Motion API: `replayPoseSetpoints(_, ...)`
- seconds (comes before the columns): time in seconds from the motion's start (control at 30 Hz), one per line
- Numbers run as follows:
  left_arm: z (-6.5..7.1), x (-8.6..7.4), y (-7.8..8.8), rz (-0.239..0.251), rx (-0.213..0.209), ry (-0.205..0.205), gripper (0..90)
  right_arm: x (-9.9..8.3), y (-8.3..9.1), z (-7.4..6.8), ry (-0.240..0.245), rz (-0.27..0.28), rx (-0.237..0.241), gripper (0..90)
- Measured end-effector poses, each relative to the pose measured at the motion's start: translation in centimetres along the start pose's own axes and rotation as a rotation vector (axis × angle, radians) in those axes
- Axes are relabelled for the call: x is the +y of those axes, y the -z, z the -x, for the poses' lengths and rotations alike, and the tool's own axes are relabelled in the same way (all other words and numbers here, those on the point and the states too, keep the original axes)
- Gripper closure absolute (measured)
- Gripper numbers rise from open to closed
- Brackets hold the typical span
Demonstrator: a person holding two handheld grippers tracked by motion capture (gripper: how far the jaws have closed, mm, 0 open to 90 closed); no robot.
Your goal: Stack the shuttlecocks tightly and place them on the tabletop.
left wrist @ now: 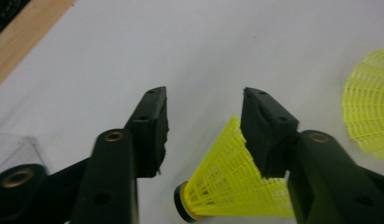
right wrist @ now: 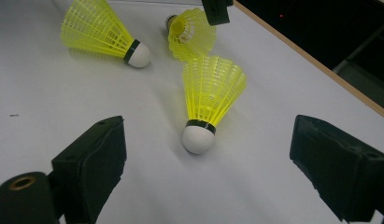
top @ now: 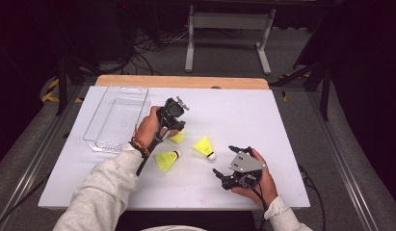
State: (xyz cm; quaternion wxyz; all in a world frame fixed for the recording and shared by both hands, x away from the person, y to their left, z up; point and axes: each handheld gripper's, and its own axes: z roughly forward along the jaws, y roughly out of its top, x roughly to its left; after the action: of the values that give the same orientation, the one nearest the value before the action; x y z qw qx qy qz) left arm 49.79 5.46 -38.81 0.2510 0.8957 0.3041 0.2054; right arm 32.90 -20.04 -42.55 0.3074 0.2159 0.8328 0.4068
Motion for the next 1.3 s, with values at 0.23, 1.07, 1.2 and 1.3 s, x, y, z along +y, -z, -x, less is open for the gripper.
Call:
replayPoseSetpoints(0.23, -1.4, -1.0, 3.3, 0.101, 0.027, 0.025, 35.8, 0.1, 0.1, 0.0, -0.004, 0.004, -0.009, 11.7)
replayPoseSetpoints(1.07, -0.5, -13.5, 9.7, 0.410, -0.088, -0.139, 22.4, 0.2, 0.3, 0.2, -0.013, 0.012, -0.031, 11.8)
replayPoseSetpoints(1.2, -0.5, -15.2, 10.4, 0.470, -0.080, -0.138, 19.8, 0.1, 0.2, 0.2, -0.011, 0.012, -0.029, 11.8)
replayPoseSetpoints(1.3, -0.2, -16.4, 10.7, 0.504, -0.085, -0.139, 18.5, 0.1, 0.2, 0.1, -0.010, 0.009, -0.031, 11.6)
